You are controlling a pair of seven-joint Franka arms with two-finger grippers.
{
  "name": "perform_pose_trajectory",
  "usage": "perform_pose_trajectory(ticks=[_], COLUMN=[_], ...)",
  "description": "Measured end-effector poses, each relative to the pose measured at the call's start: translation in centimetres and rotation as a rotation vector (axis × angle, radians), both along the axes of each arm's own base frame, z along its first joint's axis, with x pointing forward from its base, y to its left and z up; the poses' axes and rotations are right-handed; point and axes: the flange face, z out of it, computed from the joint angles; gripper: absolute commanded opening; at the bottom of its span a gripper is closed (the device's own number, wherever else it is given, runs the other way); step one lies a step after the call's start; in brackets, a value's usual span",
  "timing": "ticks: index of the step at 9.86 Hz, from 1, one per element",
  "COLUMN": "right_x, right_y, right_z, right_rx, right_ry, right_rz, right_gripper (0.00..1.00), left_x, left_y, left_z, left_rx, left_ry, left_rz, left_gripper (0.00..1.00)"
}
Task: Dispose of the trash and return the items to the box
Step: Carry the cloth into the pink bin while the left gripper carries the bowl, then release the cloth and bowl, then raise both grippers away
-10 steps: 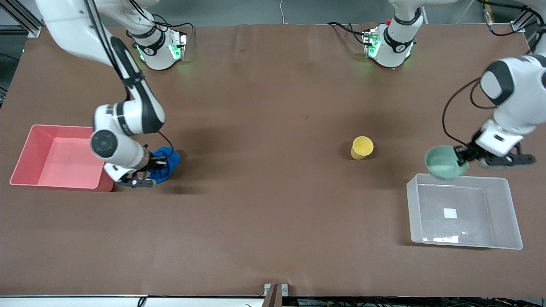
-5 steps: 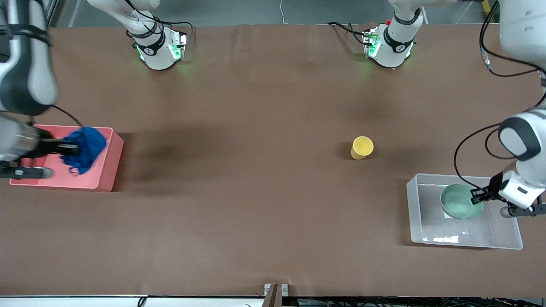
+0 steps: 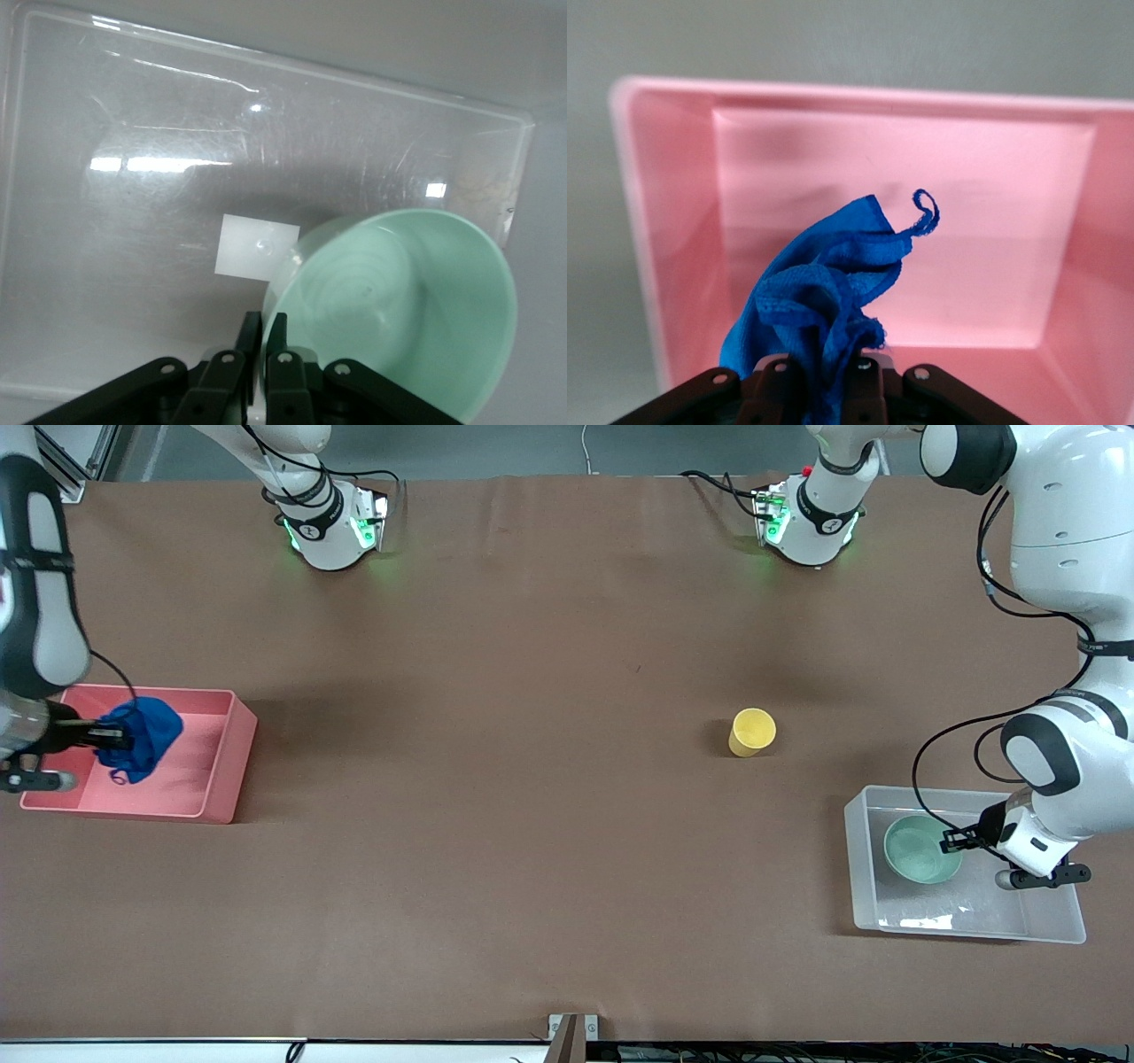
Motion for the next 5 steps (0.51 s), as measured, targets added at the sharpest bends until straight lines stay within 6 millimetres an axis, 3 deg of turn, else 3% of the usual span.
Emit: perform_pose_trajectory(ticks=[1, 3, 5], right_x=[-0.5, -0.8, -0.7], right_y=[-0.4, -0.9, -1.4], right_z=[-3.1, -7.0, -8.4], right_rx=[0.007, 0.018, 0.012], right_ry=[0.014, 0.035, 0.006], right_rz=[0.009, 0.025, 0.044], right_gripper=[0.13, 0.26, 1.0], left_x=[0.1, 0.9, 1.9], left_y=[0.0, 0.3, 0.2], left_z=[0.1, 2.4, 9.5], left_rx=[0.0, 0.01, 0.072], left_ry=[-0.003, -0.049, -0.137], left_rz=[0.001, -0.003, -0.058], left_gripper=[1.0, 1.0, 1.0])
